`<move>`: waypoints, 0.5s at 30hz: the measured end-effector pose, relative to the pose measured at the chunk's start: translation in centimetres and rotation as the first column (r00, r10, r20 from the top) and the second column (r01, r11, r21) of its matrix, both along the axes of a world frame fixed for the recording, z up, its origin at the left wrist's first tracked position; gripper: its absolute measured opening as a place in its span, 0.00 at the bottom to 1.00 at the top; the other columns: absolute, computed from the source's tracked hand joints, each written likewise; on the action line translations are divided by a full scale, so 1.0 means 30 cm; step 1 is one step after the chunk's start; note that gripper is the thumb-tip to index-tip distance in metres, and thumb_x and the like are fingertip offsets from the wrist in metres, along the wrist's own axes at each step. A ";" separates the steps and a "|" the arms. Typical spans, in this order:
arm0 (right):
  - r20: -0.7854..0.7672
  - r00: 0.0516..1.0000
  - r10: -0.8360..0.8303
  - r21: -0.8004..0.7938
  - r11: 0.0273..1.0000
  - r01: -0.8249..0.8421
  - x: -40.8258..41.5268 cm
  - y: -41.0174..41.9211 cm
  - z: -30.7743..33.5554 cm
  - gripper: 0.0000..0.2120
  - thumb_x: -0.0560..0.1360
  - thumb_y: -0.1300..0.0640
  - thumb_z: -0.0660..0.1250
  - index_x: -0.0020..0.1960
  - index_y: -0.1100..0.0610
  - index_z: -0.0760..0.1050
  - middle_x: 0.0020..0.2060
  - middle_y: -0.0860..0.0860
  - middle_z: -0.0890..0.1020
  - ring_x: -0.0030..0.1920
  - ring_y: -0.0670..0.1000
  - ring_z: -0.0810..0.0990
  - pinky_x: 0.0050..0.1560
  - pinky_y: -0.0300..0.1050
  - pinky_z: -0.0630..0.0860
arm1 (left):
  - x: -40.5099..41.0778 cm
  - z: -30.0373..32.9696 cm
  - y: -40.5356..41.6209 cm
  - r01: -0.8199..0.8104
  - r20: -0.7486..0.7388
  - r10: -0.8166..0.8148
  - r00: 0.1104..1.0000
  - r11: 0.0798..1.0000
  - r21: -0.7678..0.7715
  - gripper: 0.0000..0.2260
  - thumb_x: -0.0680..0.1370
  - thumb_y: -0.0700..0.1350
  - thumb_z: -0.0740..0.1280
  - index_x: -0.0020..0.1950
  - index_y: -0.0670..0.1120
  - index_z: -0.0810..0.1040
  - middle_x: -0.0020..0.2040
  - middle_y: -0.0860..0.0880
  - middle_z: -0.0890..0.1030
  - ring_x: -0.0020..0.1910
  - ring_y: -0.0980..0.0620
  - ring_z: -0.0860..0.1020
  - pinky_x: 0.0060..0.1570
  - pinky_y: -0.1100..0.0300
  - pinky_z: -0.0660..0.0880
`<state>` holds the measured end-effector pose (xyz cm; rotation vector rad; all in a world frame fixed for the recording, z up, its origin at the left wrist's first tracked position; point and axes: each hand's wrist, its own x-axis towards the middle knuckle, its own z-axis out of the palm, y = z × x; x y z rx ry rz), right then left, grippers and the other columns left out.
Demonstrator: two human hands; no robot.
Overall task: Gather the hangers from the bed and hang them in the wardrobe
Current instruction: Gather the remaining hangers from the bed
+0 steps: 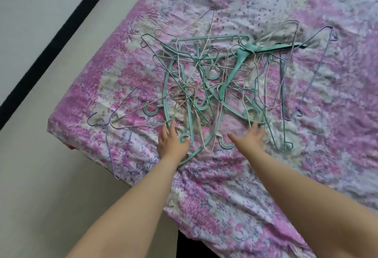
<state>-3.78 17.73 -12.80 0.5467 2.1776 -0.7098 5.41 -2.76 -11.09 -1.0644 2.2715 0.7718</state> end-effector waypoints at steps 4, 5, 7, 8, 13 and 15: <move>0.022 0.997 -0.068 0.015 0.998 0.067 -0.062 -0.088 -0.151 0.52 0.69 0.36 0.69 0.78 0.51 0.39 0.77 0.58 0.41 0.76 0.62 0.44 0.72 0.61 0.52 | -0.154 -0.130 -0.110 0.051 0.061 -0.050 0.997 0.998 -0.023 0.41 0.76 0.63 0.63 0.78 0.57 0.40 0.79 0.51 0.36 0.78 0.41 0.43 0.73 0.38 0.54; 0.029 0.998 -0.048 0.038 0.998 0.047 -0.068 -0.101 -0.180 0.52 0.69 0.36 0.69 0.78 0.51 0.40 0.77 0.58 0.43 0.76 0.62 0.45 0.72 0.62 0.53 | -0.181 -0.162 -0.125 0.061 0.087 -0.062 0.994 0.998 0.013 0.41 0.75 0.64 0.63 0.78 0.57 0.40 0.79 0.51 0.36 0.78 0.40 0.44 0.72 0.38 0.55; -0.001 1.000 -0.014 0.093 0.996 0.014 -0.066 -0.106 -0.214 0.51 0.70 0.36 0.68 0.78 0.52 0.39 0.77 0.58 0.48 0.76 0.62 0.48 0.70 0.61 0.58 | -0.210 -0.216 -0.131 0.125 0.154 -0.130 0.979 0.991 0.040 0.43 0.74 0.67 0.63 0.78 0.56 0.39 0.79 0.51 0.36 0.77 0.38 0.45 0.70 0.37 0.56; -0.033 0.999 -0.008 0.123 0.992 0.012 -0.063 -0.101 -0.223 0.51 0.70 0.36 0.68 0.78 0.54 0.39 0.76 0.58 0.52 0.75 0.61 0.52 0.68 0.60 0.62 | -0.214 -0.236 -0.124 0.164 0.184 -0.165 0.969 0.986 0.022 0.45 0.73 0.68 0.63 0.78 0.55 0.38 0.79 0.51 0.37 0.77 0.38 0.46 0.70 0.37 0.57; 0.020 0.958 0.286 0.407 0.873 -0.269 -0.139 -0.098 -0.229 0.45 0.72 0.32 0.62 0.74 0.64 0.55 0.56 0.60 0.79 0.52 0.59 0.80 0.41 0.48 0.74 | -0.223 -0.291 -0.069 0.288 0.230 -0.242 0.943 0.937 -0.195 0.51 0.70 0.72 0.61 0.78 0.49 0.36 0.78 0.45 0.54 0.71 0.37 0.59 0.68 0.43 0.60; 0.118 0.839 0.531 0.479 0.710 -0.517 -0.190 -0.117 -0.205 0.35 0.73 0.30 0.58 0.56 0.62 0.73 0.40 0.55 0.81 0.39 0.54 0.80 0.35 0.43 0.71 | -0.249 -0.288 -0.067 0.314 0.264 -0.250 0.932 0.919 -0.237 0.52 0.69 0.73 0.62 0.79 0.47 0.39 0.76 0.43 0.59 0.70 0.38 0.61 0.68 0.46 0.60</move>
